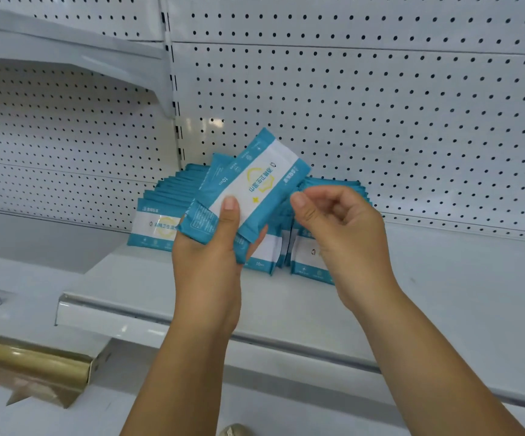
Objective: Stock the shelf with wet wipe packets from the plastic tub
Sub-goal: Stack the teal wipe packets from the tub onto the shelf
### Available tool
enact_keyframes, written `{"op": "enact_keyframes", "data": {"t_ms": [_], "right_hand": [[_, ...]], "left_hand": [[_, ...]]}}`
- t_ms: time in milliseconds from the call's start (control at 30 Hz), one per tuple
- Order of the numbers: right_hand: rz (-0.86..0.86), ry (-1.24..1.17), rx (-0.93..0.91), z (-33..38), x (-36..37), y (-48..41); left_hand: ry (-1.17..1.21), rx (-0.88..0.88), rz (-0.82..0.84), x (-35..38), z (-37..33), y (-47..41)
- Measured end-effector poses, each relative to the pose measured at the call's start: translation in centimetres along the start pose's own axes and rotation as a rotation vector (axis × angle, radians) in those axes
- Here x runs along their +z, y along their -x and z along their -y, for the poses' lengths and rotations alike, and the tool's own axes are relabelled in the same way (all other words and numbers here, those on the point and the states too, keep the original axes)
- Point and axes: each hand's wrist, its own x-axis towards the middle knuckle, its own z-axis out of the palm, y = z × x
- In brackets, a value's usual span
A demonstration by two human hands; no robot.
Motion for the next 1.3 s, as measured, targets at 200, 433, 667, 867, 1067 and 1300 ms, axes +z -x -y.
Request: {"op": "enact_keyframes", "data": {"t_ms": [200,433,667,867,1067,1300], "right_hand": [[0.077,-0.203,0.228,-0.2,0.0,-0.3],[-0.012,-0.051,0.209,-1.7,-0.9,-1.3],[0.062,0.205,-0.011,-1.8,1.1,-1.6],[0.206,0.462,-0.172,-2.8,4.0,-1.8],[0.445,0.763,-0.224,-3.8,5.3,-1.9],[0.392,1.1,-0.378,-4.3,5.4,-2.5]], "left_hand": [[-0.042,-0.07,0.104,0.2,0.7,0.4],[-0.073,0.08,-0.287,-0.8,0.4,-0.2],[-0.03,0.086,-0.475,-2.9,0.0,-1.8],[-0.105,0.111,-0.531,-4.2,-0.3,-2.1],[-0.107,0.083,-0.572,-4.7,-0.8,-2.6],[-0.138,0.058,-0.581,-5.2,-1.0,-3.3]]}}
